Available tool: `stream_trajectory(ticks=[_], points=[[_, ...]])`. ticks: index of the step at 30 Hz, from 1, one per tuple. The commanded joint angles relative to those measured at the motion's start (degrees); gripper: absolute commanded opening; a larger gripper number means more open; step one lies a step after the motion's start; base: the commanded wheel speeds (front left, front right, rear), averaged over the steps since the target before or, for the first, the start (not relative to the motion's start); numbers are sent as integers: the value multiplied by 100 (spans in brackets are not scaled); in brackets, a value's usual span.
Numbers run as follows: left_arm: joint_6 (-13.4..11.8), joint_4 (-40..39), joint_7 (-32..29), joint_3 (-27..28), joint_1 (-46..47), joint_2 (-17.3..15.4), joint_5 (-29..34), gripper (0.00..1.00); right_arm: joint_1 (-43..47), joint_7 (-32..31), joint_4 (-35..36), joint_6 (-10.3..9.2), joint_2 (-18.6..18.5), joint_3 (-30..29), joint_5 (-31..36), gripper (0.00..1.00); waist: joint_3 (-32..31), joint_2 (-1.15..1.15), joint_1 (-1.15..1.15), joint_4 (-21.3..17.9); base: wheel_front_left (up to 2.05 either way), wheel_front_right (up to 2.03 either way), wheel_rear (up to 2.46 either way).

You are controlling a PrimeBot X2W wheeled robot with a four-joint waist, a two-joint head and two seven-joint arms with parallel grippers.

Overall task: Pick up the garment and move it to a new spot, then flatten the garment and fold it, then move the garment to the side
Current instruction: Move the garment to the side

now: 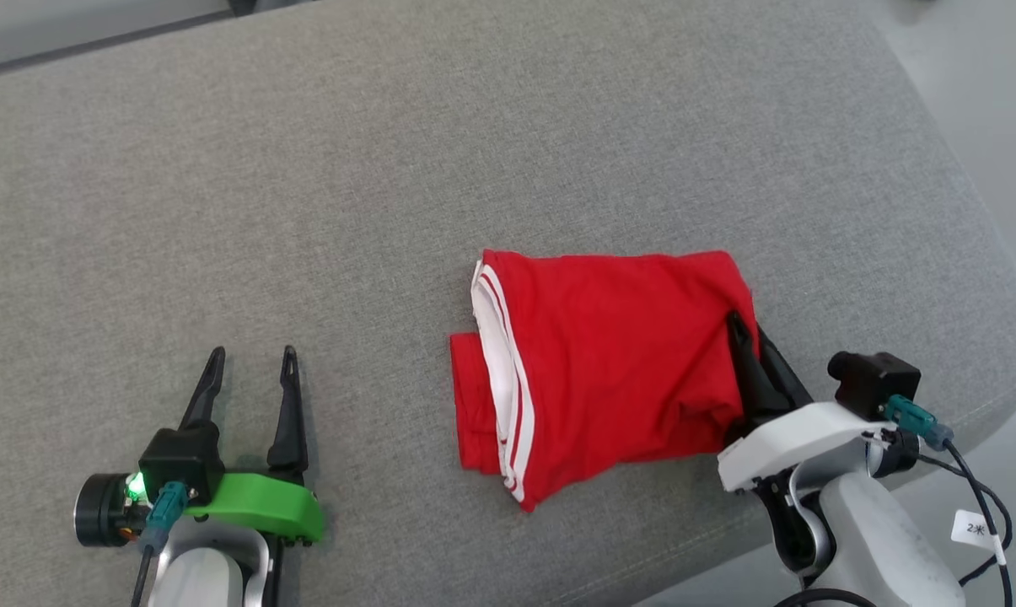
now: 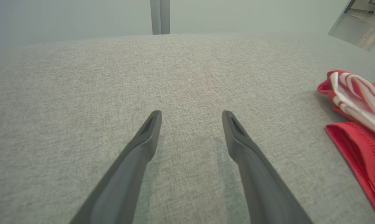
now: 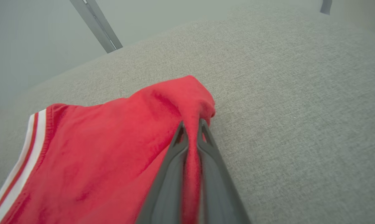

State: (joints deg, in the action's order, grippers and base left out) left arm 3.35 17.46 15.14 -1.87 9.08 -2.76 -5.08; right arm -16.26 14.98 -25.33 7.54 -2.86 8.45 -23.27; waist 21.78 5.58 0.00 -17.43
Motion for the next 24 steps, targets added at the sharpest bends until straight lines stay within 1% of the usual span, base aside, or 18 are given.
stream_trajectory(ticks=[1,7,11,14,18,19,24], points=[[38,-38,-2,-9,108,-25,68,100,-161,11,67,-11,-11,-31,99,0,309,1,0,-69,0,0,0],[39,-277,-2,-70,358,-26,196,100,-666,11,88,-11,-117,-109,334,0,688,1,0,209,0,0,0],[54,-585,-2,-119,539,-26,341,100,-1341,11,0,-11,-371,-280,521,0,1038,1,0,510,0,0,0],[59,-784,-1,-146,663,-32,414,100,-1909,11,-244,-11,-684,-535,724,0,1285,1,0,759,0,0,0],[30,-1008,-2,-181,782,-44,486,100,-2608,11,-831,-12,-1092,-1151,1013,0,1554,1,0,1067,0,0,0],[20,-1068,-1,-213,801,-43,503,100,-2757,11,-992,-11,-1261,-1358,1156,0,1617,1,0,1148,0,0,0],[-57,-1203,-2,-232,826,-77,540,100,-3227,11,-1607,-12,-1777,-2575,1781,0,1749,1,0,1409,0,0,0]])
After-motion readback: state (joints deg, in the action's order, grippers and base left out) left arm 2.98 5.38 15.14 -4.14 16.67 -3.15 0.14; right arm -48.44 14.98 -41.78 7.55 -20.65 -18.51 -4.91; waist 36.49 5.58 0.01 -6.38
